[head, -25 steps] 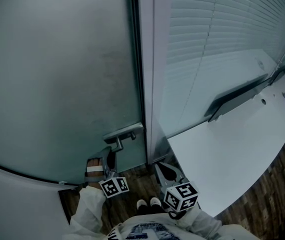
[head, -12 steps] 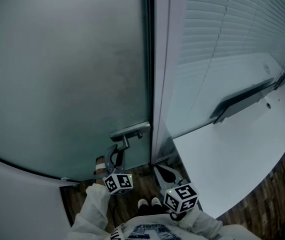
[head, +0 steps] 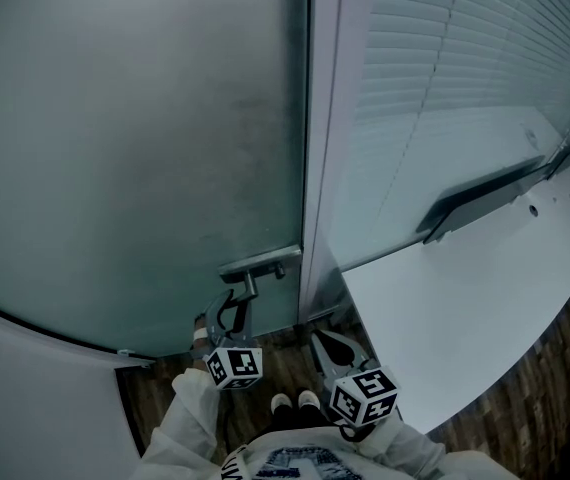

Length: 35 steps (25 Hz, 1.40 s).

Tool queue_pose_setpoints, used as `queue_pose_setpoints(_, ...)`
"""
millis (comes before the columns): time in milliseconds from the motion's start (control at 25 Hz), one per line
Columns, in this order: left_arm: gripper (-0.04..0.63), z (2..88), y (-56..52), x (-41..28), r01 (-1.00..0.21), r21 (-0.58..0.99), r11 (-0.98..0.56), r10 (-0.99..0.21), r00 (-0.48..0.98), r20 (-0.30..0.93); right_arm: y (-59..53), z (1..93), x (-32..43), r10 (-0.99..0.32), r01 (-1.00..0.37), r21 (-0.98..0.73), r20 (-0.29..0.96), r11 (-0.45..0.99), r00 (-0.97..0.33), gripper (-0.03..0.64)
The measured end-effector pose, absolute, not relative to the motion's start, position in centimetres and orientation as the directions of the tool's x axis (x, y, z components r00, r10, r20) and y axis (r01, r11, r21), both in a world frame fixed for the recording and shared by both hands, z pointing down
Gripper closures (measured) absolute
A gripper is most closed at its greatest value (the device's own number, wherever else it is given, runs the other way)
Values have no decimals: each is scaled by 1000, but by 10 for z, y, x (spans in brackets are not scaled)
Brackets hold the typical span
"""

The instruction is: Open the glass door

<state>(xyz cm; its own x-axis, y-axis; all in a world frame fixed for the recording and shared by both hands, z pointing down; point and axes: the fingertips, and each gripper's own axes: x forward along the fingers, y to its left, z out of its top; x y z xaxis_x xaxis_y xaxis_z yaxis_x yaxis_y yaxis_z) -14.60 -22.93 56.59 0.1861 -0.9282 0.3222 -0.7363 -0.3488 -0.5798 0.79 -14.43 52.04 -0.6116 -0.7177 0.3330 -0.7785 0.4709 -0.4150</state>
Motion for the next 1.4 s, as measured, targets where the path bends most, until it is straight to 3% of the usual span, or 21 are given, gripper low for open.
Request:
queue_pose_setpoints(720,469,562,-176,-134,-580,-703,-412,-905,167,392,-126,510,1,-685,-743,-418,313,523,-658,611)
queue_pose_setpoints(1400,469,550,-160,-132,-260,-907,-331,-939,1,343,-101,539,-1,-605,-693,-448,346,564,-717,611)
